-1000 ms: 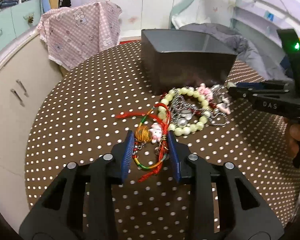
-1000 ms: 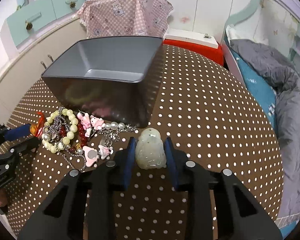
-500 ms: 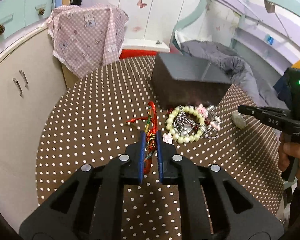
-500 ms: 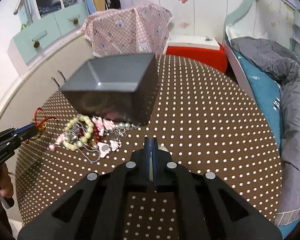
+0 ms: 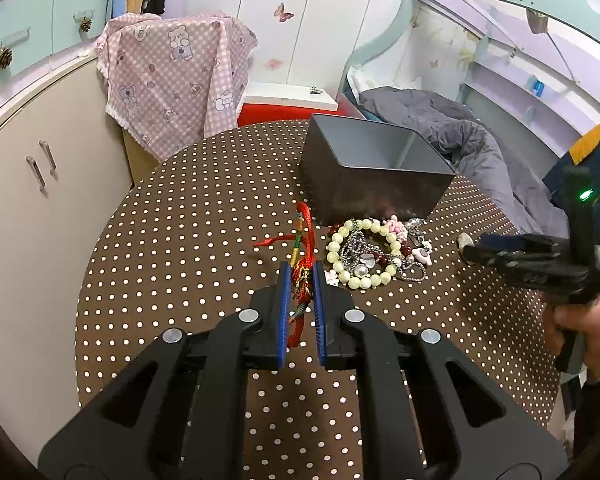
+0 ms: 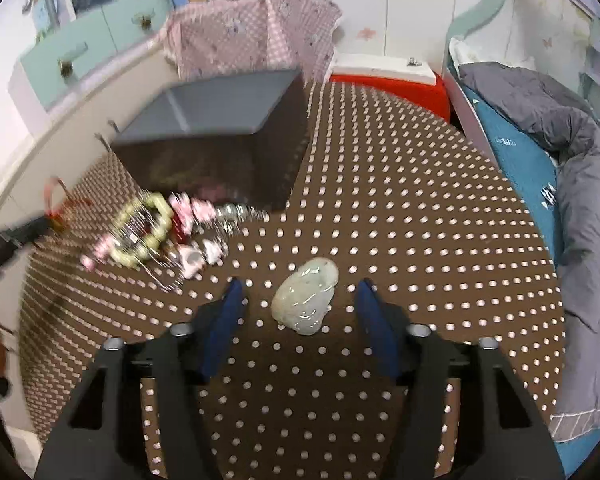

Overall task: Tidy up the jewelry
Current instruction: 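Drop the string bracelet into the grey box with the left gripper while the right drops the jade pendant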

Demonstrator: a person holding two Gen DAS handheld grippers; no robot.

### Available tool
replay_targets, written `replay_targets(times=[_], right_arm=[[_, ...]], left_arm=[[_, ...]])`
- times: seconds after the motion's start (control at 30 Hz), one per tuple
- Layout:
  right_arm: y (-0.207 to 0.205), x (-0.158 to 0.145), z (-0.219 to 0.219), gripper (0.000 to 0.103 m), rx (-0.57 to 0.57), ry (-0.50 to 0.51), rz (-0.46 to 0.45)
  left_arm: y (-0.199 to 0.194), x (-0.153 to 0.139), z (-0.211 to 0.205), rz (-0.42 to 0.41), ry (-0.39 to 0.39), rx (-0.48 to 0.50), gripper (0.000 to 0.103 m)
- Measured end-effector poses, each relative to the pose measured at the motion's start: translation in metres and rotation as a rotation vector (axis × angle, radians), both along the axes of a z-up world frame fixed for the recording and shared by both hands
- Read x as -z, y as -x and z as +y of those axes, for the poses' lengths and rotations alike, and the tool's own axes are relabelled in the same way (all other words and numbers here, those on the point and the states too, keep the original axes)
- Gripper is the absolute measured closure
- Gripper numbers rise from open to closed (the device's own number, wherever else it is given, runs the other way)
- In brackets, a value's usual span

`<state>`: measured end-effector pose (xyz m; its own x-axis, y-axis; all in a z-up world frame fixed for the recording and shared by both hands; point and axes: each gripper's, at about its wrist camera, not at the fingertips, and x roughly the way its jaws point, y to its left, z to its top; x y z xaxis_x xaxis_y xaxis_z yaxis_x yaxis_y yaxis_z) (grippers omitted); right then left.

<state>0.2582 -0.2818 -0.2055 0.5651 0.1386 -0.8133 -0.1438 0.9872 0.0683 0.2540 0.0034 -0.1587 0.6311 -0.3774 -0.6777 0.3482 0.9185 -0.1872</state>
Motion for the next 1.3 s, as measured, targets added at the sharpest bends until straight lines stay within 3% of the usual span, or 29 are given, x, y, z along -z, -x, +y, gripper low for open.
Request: replay_targets(times=[0.1, 0.3, 0.5, 0.67, 0.77, 0.9, 0.97, 1.0, 1.03, 1.1, 1.23, 1.3], right_arm=[[0.001, -0.001, 0.007, 0.074, -0.010, 0.061, -0.023], [0.009, -0.017, 0.004, 0.076, -0.048, -0.025, -0.044], [0.003, -0.082, 0.004, 0.076, -0.120, -0.141, -0.164], [-0.033, -0.132, 0.014, 0.075, -0.184, -0.189, -0.238], [-0.062, -0.131, 0.016, 0.075, -0.186, -0.219, -0.201], [-0.096, -0.110, 0.012, 0.075, -0.147, -0.258, -0.116], [-0.104, -0.104, 0.007, 0.074, -0.114, -0.279, -0.093], [-0.107, -0.102, 0.004, 0.065, -0.089, -0.287, -0.086], [-0.108, -0.101, 0.000, 0.057, -0.068, -0.293, -0.084], [-0.104, -0.104, -0.003, 0.025, -0.037, -0.299, -0.102], [-0.091, -0.110, -0.017, 0.007, 0.018, -0.306, -0.149], [-0.084, -0.114, -0.024, 0.007, 0.041, -0.319, -0.176]], left_arm=[[0.001, -0.005, 0.002, -0.011, 0.007, 0.001, 0.092], [0.000, -0.023, 0.011, -0.038, 0.049, 0.005, 0.092], [-0.007, -0.059, 0.008, -0.109, 0.095, 0.043, 0.092], [-0.031, -0.092, -0.014, -0.176, 0.119, 0.094, 0.092], [-0.059, -0.098, -0.033, -0.149, 0.159, 0.132, 0.092], [-0.096, -0.083, -0.060, -0.064, 0.146, 0.136, 0.090], [-0.112, -0.073, -0.067, -0.025, 0.127, 0.116, 0.066], [-0.114, -0.071, -0.066, -0.024, 0.123, 0.090, 0.028], [-0.114, -0.072, -0.061, -0.043, 0.129, 0.054, 0.013], [-0.111, -0.075, -0.056, -0.067, 0.139, 0.026, 0.012], [-0.104, -0.081, -0.046, -0.085, 0.088, -0.026, 0.012], [-0.098, -0.086, -0.043, -0.106, 0.086, -0.046, 0.012]])
